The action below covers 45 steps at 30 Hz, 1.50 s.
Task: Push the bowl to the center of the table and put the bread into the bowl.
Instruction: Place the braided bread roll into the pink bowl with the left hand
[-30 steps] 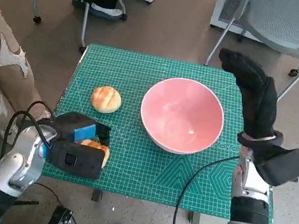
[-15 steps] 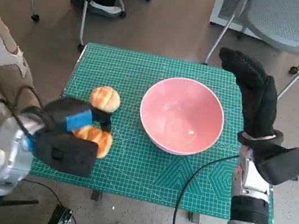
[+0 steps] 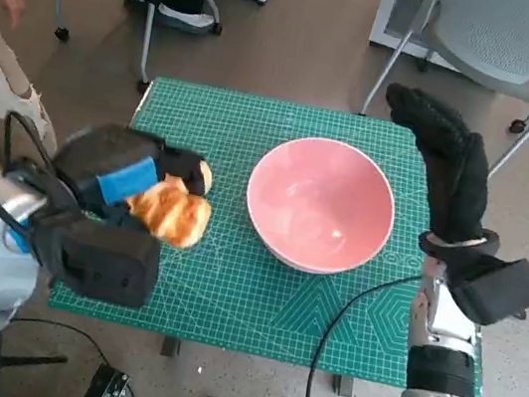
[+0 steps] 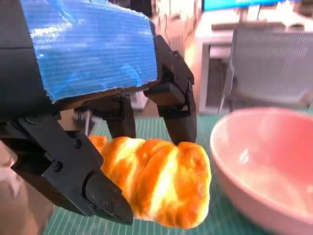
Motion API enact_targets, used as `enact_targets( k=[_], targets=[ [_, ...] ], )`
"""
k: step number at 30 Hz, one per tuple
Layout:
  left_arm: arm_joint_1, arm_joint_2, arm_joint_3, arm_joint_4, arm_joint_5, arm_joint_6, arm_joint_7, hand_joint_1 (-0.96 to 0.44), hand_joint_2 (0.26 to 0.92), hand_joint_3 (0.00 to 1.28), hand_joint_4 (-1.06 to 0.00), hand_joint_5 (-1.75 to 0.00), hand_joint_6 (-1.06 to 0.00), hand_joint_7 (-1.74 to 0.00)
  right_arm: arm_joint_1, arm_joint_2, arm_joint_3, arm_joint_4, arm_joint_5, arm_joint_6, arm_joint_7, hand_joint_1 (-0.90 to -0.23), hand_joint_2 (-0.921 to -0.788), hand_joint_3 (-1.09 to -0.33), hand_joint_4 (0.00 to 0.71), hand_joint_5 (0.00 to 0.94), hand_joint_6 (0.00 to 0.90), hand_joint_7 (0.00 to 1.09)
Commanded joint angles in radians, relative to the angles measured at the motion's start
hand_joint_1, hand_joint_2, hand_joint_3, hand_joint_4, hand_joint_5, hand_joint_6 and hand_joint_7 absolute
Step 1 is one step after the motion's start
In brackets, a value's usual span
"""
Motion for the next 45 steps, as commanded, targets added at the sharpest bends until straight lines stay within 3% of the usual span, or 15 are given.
enact_targets(
  k=[1,11,18,27,34,45],
  targets=[
    [-0.053,-0.009,0.0,-0.019,0.01,0.024,0.002,0.0,0.857,0.08,-0.82,-1.03,-0.74,-1.03,0.001,0.0,0.001,0.02,0.003,0.0,0.016,-0.667,-0.921,-0.847,0.154,0.001,-0.001,0.44],
    [-0.124,-0.032,-0.025,-0.02,0.032,0.039,0.005,0.0,0.852,0.08,-0.82,-1.14,-0.79,-0.88,0.003,0.001,-0.003,0.021,0.009,-0.004,0.022,-0.668,-0.921,-0.848,0.153,0.001,-0.001,0.44],
    [-0.217,-0.077,-0.076,0.008,0.058,0.059,-0.007,0.0,0.858,0.07,-0.81,-1.17,-0.79,-0.87,0.009,0.001,-0.004,0.021,0.004,-0.01,0.017,-0.669,-0.921,-0.847,0.153,0.001,-0.001,0.44],
    [-0.374,-0.163,-0.154,0.128,0.057,0.039,0.004,0.0,0.89,0.04,-0.8,-1.09,-0.71,-1.03,0.018,-0.002,-0.008,0.024,-0.002,-0.02,0.011,-0.67,-0.921,-0.847,0.153,0.001,-0.001,0.44],
    [-0.566,-0.274,-0.246,0.424,0.07,-0.046,0.063,0.0,0.914,0.03,-0.76,-1.13,-0.68,-1.07,0.037,-0.009,-0.014,0.007,-0.009,-0.016,-0.004,-0.666,-0.921,-0.848,0.153,0.0,-0.001,0.44],
    [-0.823,-0.428,-0.355,0.87,0.097,-0.178,0.13,0.0,0.92,0.05,-0.61,-1.21,-0.75,-1.08,0.071,-0.018,-0.024,-0.028,-0.02,-0.006,-0.041,-0.683,-0.921,-0.85,0.153,0.001,-0.001,0.44]
  ],
)
